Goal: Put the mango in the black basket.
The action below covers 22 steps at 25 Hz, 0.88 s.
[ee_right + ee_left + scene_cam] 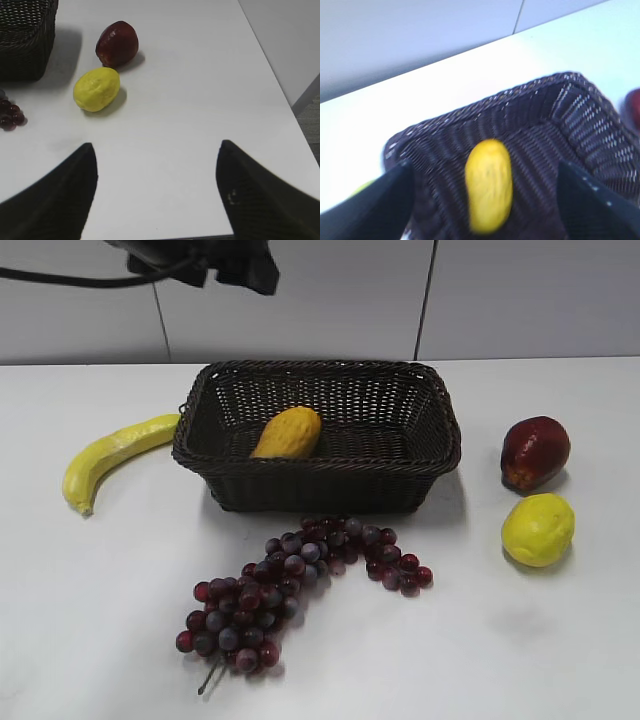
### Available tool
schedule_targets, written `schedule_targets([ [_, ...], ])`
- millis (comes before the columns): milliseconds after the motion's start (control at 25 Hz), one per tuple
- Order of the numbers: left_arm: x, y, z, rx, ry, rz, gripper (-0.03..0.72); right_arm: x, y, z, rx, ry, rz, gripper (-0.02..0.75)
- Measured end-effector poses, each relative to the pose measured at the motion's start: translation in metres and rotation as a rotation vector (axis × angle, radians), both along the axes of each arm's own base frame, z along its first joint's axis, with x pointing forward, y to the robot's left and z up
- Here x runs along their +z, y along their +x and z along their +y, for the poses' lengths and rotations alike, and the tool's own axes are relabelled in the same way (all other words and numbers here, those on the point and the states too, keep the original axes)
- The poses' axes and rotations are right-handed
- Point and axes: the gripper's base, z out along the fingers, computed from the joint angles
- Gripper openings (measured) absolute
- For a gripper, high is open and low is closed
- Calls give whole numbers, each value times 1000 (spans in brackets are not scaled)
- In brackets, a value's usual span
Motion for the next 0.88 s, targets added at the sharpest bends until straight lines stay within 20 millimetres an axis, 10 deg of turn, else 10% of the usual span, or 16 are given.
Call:
schedule_targets([
  [320, 17, -46, 58, 39, 240, 312, 592, 0, 0, 0, 0, 0, 0, 569],
  [600, -13, -63, 85, 101, 315, 466, 564, 0, 0, 0, 0, 0, 0, 569],
  [880, -49, -120, 128, 218, 312, 523, 562, 0, 0, 0, 0, 0, 0, 569],
])
